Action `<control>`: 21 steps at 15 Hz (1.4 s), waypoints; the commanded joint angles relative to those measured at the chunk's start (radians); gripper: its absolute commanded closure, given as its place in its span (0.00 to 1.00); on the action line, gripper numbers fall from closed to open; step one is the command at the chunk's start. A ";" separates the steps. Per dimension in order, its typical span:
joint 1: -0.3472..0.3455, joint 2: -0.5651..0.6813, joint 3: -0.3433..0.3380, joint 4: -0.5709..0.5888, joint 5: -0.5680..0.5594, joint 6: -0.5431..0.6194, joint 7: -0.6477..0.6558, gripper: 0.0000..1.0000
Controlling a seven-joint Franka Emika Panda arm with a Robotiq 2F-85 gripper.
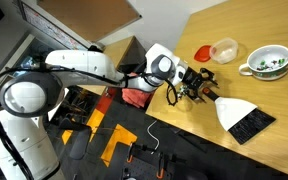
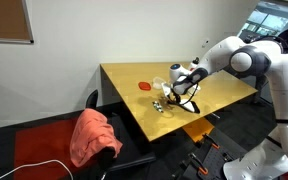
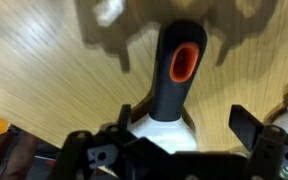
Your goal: Use the broom to sweep the sweets on the table to the right
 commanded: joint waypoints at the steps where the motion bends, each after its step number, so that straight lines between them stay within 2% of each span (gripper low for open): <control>1: 0.025 0.073 -0.022 0.087 0.045 -0.058 0.008 0.00; 11: 0.015 0.188 -0.017 0.214 0.083 -0.169 -0.006 0.00; 21: -0.006 0.238 -0.013 0.286 0.075 -0.257 -0.028 0.00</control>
